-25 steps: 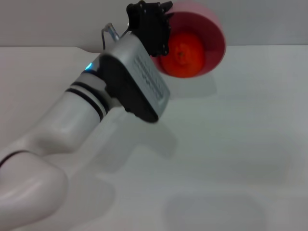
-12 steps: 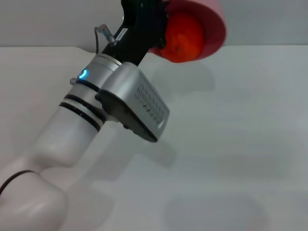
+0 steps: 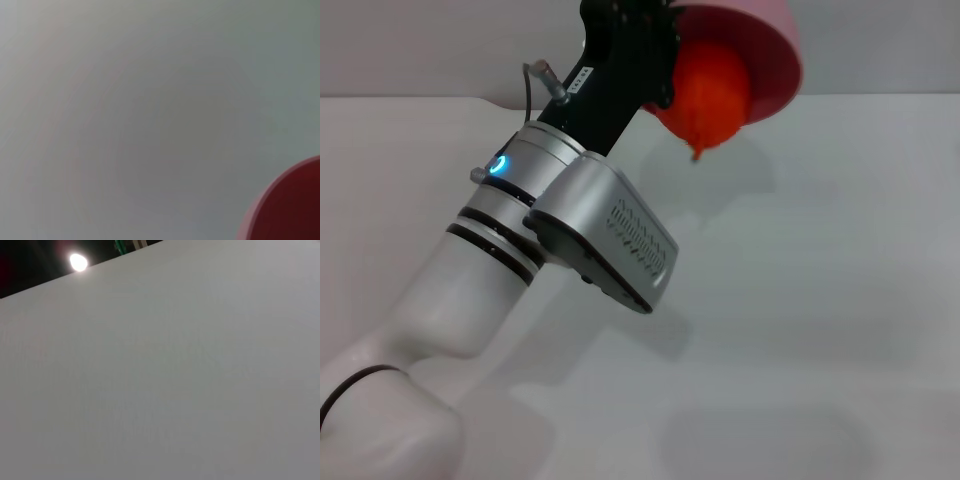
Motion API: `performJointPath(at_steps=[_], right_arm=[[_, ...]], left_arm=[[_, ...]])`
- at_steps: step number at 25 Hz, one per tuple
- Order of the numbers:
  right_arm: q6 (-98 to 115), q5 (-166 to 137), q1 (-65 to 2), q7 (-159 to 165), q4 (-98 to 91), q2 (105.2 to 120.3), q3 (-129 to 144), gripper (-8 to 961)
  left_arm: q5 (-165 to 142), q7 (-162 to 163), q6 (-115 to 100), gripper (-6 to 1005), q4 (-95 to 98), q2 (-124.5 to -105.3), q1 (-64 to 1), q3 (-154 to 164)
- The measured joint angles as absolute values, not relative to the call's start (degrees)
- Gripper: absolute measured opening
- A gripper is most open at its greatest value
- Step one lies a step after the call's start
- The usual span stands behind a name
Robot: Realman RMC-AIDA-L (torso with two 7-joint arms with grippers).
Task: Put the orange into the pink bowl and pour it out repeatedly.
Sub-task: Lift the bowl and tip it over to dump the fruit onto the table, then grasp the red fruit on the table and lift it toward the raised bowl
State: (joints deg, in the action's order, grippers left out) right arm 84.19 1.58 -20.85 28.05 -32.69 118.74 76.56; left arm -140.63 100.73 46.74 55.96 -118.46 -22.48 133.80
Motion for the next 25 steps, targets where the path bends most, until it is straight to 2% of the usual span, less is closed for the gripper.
performJointPath(at_steps=[10, 16, 21, 25], right_arm=[[83.8, 1.6, -21.6, 28.0, -32.5, 118.65, 76.5, 579], [83.5, 1.6, -21.7, 28.0, -32.4, 118.65, 76.6, 577], [83.4, 1.7, -21.7, 28.1, -31.8, 118.66, 76.5, 575], [83.7, 2.0, -21.9, 28.5, -30.4, 118.72, 76.4, 574]], left_arm=[[-140.6, 102.2, 46.8, 43, 55.3, -118.45, -22.9, 134.1], [-140.6, 119.9, 44.9, 43, 54.5, -118.02, -25.2, 133.2], [-140.7, 139.1, 32.4, 43, 54.5, -117.8, -29.2, 127.3], [-140.6, 152.3, 10.3, 43, 56.6, -117.69, -34.8, 117.3]])
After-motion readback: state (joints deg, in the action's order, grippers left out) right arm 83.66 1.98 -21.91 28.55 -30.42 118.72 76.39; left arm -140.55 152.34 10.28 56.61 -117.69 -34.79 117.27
